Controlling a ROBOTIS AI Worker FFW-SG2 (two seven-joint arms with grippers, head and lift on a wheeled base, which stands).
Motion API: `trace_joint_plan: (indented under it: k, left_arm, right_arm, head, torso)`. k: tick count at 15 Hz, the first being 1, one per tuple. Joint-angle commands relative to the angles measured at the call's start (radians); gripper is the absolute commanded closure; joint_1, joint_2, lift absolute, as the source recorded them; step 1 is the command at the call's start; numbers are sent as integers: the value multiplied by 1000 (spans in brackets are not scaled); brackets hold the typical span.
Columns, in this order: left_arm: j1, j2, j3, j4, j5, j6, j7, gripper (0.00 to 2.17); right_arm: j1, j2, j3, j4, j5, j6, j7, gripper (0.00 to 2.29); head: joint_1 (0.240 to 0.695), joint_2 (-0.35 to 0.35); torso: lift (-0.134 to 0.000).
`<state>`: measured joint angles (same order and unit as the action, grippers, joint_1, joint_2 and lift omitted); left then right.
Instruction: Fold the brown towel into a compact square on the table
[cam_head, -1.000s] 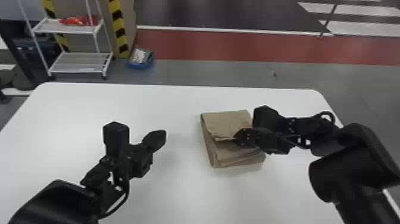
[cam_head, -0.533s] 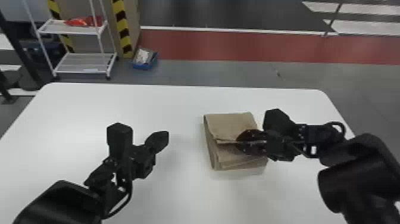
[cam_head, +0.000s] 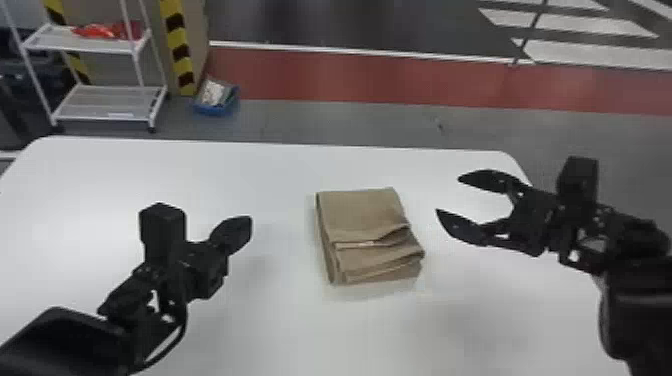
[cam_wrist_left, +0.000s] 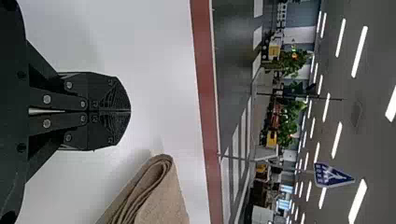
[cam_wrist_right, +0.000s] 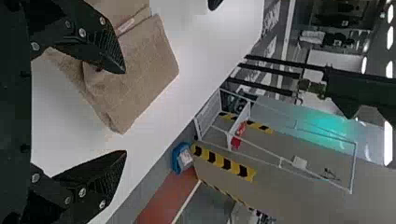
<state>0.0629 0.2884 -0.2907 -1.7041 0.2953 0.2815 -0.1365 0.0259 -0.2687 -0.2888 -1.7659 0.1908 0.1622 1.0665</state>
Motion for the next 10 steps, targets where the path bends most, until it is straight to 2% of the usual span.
trace_joint_plan:
  k: [1, 2, 3, 4, 5, 6, 8, 10]
  left_arm:
    - [0, 0, -1, 0, 1, -3, 1, 1717]
    - [2, 0, -1, -2, 1, -12, 5, 1713]
    - [2, 0, -2, -5, 1, -24, 20, 1548]
    - [2, 0, -1, -5, 1, -31, 17, 1544]
    - [2, 2, 1, -5, 2, -28, 6, 1548]
    - [2, 3, 1, -5, 2, -24, 1, 1548]
    - [3, 3, 1, -5, 2, -24, 0, 1548]
    - [2, 3, 4, -5, 4, -24, -2, 1548]
  right_arm:
    - [-17, -11, -79, 121, -59, -71, -43, 144]
    - [-23, -17, -96, 164, -70, -71, -62, 316]
    - [-37, -26, -110, 210, -80, -46, -68, 650]
    - [-43, -27, -125, 249, -86, -34, -86, 1234]
    - [-52, -37, -128, 286, -86, -37, -92, 1713]
    - [-63, -44, -124, 315, -83, -40, -92, 1946]
    - [-80, -44, -115, 356, -79, -59, -95, 2013]
    - [-78, -29, -84, 376, -77, -86, -149, 2013]
  head:
    - [695, -175]
    - [695, -190]
    - [695, -207]
    - [695, -225]
    - [695, -252]
    - [695, -265]
    - [695, -282]
    - [695, -287]
  torso:
    - [-124]
    - [-124]
    - [-124]
    - [-124]
    - [-124]
    - [-124]
    - [-124]
    - [-124]
